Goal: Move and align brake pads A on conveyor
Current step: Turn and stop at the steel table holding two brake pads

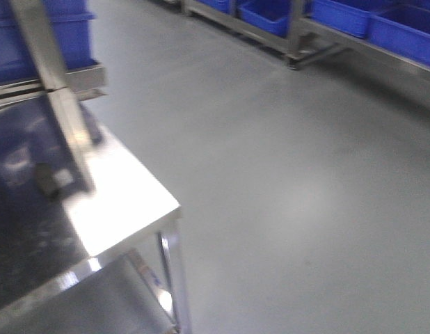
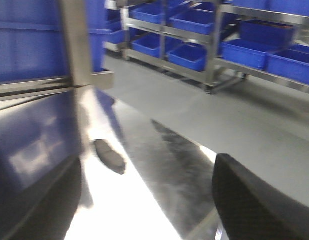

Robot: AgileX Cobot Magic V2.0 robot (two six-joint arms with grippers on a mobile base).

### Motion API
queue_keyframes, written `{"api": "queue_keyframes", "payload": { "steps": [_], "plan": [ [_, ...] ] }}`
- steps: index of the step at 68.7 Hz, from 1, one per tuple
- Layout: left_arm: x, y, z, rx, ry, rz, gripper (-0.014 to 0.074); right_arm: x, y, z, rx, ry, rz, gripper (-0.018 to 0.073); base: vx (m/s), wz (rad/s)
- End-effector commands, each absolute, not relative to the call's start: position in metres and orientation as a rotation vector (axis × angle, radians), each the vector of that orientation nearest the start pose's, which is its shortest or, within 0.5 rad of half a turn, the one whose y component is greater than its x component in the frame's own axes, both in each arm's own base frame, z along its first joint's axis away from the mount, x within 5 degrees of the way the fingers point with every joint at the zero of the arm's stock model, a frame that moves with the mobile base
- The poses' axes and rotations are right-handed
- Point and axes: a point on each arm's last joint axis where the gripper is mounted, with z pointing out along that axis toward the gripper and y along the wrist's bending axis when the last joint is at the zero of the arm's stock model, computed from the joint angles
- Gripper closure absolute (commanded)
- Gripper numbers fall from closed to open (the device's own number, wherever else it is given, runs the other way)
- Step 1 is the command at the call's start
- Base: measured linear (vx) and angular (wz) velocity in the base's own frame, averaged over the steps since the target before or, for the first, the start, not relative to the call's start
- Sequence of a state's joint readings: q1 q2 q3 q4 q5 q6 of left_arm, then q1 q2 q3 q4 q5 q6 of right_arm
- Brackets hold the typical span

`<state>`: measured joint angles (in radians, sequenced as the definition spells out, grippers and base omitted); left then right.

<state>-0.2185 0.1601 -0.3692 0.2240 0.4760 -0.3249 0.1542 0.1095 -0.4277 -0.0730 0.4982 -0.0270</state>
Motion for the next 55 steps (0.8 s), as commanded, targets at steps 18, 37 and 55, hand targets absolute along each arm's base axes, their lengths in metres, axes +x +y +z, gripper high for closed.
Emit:
{"api": "queue_keyframes", "payload": {
  "steps": [18, 37, 55],
  "plan": [
    [0.0514, -0.0034, 0.2986, 0.022, 1.662, -0.184, 0.0062, 0.0357, 0.0025, 0.3174, -0.181, 1.565, 0.009, 0.0034, 0.20, 0.79],
    [0.0513, -0.0034, 0.2985, 0.022, 1.663, -0.184, 0.0062, 0.0357, 0.0025, 0.3174, -0.181, 1.565, 0.009, 0.0034, 0.19, 0.74],
    [0.0513, -0.0034, 0.2986, 0.022, 1.663, -0.184, 0.0062, 0.0357, 0.0025, 0.3174, -0.181, 1.565, 0.009, 0.0034, 0.16, 0.64]
  ]
}}
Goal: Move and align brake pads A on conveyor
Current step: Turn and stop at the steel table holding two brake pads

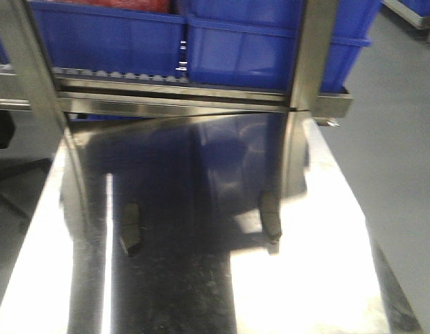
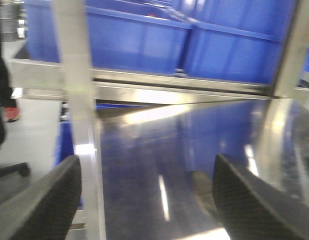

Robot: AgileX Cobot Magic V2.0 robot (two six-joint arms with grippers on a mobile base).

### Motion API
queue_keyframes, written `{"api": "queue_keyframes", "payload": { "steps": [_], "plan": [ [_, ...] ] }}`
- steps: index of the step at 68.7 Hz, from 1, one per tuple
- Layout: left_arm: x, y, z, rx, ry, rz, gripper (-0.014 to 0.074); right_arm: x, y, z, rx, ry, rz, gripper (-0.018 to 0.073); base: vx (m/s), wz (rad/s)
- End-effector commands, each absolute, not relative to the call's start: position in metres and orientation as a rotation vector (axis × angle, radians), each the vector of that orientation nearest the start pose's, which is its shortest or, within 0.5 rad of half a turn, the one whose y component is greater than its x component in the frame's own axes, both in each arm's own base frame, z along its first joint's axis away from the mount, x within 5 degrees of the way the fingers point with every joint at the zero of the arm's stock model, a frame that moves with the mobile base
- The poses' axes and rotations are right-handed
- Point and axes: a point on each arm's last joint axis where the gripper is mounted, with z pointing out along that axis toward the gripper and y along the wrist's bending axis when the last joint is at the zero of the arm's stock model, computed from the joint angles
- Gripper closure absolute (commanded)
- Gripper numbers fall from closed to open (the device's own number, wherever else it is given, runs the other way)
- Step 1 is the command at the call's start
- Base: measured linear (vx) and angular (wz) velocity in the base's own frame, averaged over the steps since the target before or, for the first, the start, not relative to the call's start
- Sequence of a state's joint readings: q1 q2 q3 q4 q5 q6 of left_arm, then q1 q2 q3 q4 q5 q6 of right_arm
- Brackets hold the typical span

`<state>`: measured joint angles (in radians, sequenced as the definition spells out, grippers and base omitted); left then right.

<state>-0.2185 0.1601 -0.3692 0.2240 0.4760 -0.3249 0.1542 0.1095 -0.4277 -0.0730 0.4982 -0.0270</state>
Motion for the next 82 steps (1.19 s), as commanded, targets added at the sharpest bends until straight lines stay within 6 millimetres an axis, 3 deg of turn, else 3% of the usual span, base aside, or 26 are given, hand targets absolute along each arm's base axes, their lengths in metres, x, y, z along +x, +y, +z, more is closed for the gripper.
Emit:
{"api": "queue_keyframes", "payload": {
  "steps": [1, 82],
  "plan": [
    [0.0513, -0.0034, 0.2986, 0.022, 1.663, -0.184, 0.0062, 0.0357, 0.0025, 0.3174, -0.181, 1.565, 0.009, 0.0034, 0.11, 0.48],
    [0.0514, -0.0034, 0.2986, 0.022, 1.662, -0.184, 0.0062, 0.0357, 0.0025, 0.3174, -0.181, 1.565, 0.009, 0.0034, 0.01, 0.06]
  ]
}}
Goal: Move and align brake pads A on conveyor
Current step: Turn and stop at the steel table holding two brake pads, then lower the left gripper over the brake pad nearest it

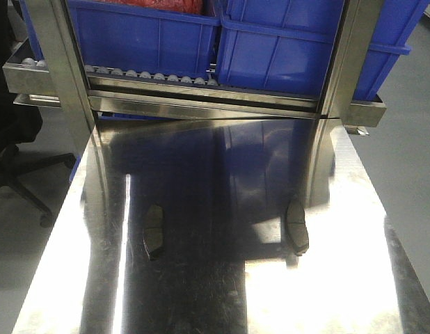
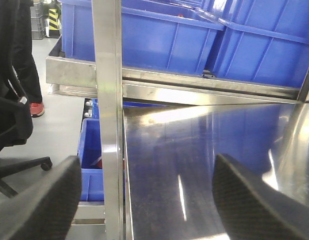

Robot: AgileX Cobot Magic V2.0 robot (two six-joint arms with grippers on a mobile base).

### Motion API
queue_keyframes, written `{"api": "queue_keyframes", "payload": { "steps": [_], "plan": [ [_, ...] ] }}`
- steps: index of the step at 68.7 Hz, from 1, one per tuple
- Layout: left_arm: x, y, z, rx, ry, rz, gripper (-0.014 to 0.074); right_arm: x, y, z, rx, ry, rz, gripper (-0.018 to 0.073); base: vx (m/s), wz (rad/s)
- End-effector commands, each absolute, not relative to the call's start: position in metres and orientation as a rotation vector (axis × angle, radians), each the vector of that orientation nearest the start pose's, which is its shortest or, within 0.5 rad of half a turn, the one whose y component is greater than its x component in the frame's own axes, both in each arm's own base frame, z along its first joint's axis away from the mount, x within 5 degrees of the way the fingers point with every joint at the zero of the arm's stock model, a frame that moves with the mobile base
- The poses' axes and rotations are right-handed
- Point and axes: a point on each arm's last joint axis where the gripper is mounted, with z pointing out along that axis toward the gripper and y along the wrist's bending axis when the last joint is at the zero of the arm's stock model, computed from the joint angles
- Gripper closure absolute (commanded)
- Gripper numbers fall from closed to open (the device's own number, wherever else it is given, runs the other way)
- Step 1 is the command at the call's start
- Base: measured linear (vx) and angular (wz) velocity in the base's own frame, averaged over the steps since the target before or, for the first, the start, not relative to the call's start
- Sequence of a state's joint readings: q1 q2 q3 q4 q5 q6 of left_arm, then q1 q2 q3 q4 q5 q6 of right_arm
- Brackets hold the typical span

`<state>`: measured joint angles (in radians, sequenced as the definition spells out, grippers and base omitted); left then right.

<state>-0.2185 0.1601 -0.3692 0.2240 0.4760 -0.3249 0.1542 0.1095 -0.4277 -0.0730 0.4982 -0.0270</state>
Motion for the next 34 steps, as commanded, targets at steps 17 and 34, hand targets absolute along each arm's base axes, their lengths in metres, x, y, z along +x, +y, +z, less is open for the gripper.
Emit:
{"api": "queue_keyframes", "payload": {
  "steps": [17, 34],
  "plan": [
    [0.051, -0.003, 0.299, 0.023, 1.657, -0.186, 0.0062, 0.036, 0.003, 0.317, -0.181, 1.565, 0.009, 0.0034, 0.00, 0.00],
    [0.063, -0.004, 0.330, -0.004, 1.739, -0.165, 0.0062, 0.036, 0.003, 0.317, -0.181, 1.565, 0.009, 0.0034, 0.00, 0.00]
  ]
}}
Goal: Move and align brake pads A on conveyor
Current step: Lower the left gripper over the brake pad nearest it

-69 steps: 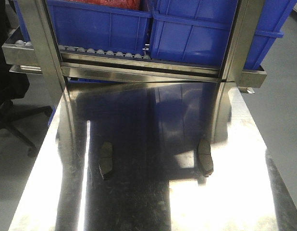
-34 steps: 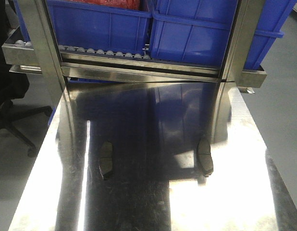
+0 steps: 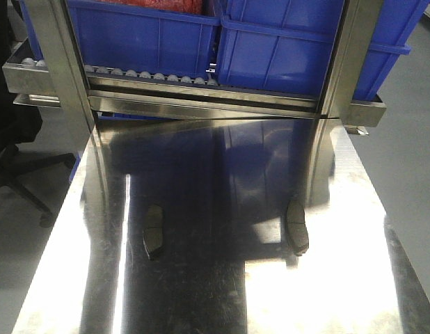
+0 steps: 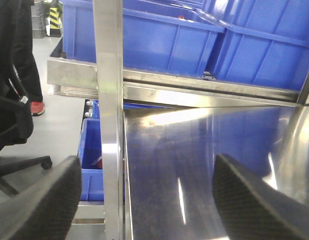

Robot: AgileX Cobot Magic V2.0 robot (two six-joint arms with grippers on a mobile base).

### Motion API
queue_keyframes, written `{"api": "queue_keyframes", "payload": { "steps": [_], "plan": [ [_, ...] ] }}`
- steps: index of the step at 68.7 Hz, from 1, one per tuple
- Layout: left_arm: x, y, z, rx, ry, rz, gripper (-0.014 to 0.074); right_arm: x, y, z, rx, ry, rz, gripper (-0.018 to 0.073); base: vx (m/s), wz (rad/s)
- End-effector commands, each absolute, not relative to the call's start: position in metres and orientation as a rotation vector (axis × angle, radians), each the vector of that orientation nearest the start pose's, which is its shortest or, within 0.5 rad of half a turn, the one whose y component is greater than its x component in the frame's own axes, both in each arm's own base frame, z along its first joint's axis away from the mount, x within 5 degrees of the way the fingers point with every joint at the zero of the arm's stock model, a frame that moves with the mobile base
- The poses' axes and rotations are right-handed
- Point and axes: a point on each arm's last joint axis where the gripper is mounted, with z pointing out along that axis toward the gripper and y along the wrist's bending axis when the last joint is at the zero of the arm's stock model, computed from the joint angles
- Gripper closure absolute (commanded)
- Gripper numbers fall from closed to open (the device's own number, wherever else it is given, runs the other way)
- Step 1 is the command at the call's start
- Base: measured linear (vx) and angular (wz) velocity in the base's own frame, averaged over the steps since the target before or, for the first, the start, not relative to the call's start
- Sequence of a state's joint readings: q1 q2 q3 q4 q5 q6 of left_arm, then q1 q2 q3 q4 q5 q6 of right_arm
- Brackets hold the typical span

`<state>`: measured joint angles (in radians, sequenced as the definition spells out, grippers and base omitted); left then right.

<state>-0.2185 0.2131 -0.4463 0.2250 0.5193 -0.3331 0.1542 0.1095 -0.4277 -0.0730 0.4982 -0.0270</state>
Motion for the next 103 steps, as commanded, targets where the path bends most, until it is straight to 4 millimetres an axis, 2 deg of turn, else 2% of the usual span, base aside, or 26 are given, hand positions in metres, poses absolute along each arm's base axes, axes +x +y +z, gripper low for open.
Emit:
{"api": "queue_keyframes", "payload": {
  "steps": [1, 11, 19, 29, 41, 47, 59, 69, 79, 91, 103],
  "plan": [
    [0.066, -0.004, 0.333, -0.006, 1.754, -0.161, 0.0062, 0.036, 0.003, 0.317, -0.181, 1.565, 0.009, 0.0034, 0.00, 0.00],
    [0.101, -0.011, 0.353, -0.029, 1.961, -0.122, 0.0062, 0.036, 0.003, 0.317, -0.181, 1.565, 0.009, 0.0034, 0.00, 0.00],
    [0.134, -0.016, 0.350, -0.042, 2.161, -0.067, 0.0062, 0.036, 0.003, 0.317, -0.181, 1.565, 0.009, 0.0034, 0.00, 0.00],
    [0.174, -0.025, 0.336, -0.043, 2.349, -0.020, 0.0062, 0.036, 0.003, 0.317, -0.181, 1.565, 0.009, 0.0034, 0.00, 0.00],
    [0.216, -0.040, 0.307, -0.052, 2.535, -0.055, 0.0062, 0.036, 0.003, 0.317, -0.181, 1.565, 0.009, 0.0034, 0.00, 0.00],
    [0.233, -0.047, 0.292, -0.075, 2.607, -0.092, 0.0062, 0.036, 0.003, 0.317, -0.181, 1.565, 0.009, 0.0034, 0.00, 0.00],
    [0.264, -0.060, 0.276, -0.103, 2.691, -0.137, 0.0062, 0.036, 0.003, 0.317, -0.181, 1.565, 0.009, 0.0034, 0.00, 0.00],
    [0.282, -0.087, 0.266, -0.017, 2.734, -0.157, 0.0062, 0.036, 0.003, 0.317, -0.181, 1.565, 0.009, 0.0034, 0.00, 0.00],
    [0.294, -0.128, 0.257, 0.109, 2.764, -0.183, 0.0062, 0.036, 0.003, 0.317, -0.181, 1.565, 0.009, 0.0034, 0.00, 0.00],
    [0.309, -0.171, 0.239, 0.145, 2.802, -0.206, 0.0062, 0.036, 0.003, 0.317, -0.181, 1.565, 0.009, 0.0034, 0.00, 0.00],
    [0.322, -0.194, 0.222, 0.153, 2.850, -0.188, 0.0062, 0.036, 0.003, 0.317, -0.181, 1.565, 0.009, 0.0034, 0.00, 0.00]
  ]
}}
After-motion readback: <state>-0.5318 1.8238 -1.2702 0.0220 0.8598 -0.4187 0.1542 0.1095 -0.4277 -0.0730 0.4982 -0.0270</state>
